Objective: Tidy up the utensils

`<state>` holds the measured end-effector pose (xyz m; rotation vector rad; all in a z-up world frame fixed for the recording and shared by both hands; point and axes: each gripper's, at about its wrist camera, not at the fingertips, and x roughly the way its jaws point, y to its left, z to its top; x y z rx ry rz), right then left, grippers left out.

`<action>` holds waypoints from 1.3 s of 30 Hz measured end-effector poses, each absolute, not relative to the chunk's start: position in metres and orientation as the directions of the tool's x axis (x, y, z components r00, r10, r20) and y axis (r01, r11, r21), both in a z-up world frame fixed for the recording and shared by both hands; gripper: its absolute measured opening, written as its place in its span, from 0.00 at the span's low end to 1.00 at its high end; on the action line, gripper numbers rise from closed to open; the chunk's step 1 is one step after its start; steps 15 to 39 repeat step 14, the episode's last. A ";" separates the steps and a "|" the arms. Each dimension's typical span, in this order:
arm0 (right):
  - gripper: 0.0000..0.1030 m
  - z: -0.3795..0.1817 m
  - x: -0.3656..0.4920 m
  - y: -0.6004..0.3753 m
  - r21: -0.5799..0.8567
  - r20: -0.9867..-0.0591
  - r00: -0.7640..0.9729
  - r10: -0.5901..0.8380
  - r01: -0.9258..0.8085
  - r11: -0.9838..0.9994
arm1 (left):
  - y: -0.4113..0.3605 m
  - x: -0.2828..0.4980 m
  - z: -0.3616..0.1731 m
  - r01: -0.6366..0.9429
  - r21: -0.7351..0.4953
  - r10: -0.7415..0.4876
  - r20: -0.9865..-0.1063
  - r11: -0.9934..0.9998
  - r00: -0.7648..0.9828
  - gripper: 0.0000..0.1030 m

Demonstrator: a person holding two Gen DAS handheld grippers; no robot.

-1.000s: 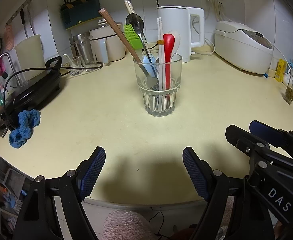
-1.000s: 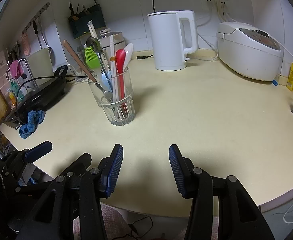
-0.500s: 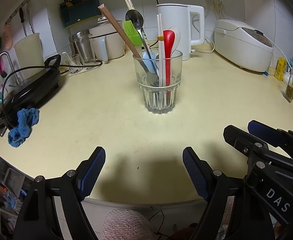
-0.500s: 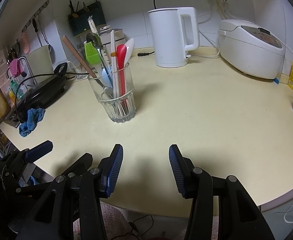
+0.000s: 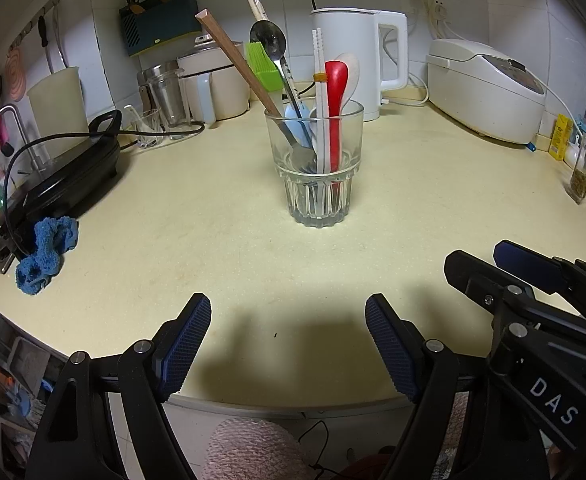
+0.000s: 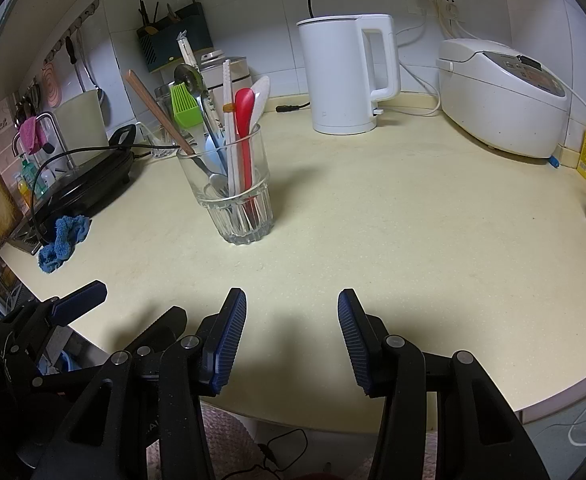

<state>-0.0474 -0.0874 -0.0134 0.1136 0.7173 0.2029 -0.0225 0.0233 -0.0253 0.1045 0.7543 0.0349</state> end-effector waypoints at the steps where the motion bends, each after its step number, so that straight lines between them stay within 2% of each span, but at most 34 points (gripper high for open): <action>1: 0.47 -0.014 -0.047 -0.087 0.173 -0.640 0.735 0.224 -0.146 0.974 | 0.023 -0.023 -0.026 0.007 0.109 0.069 -0.680 0.994 0.730 0.81; 39: 0.47 -0.014 -0.047 -0.087 0.173 -0.639 0.736 0.225 -0.148 0.974 | 0.020 -0.026 -0.023 0.027 0.119 0.060 -0.665 0.993 0.744 0.80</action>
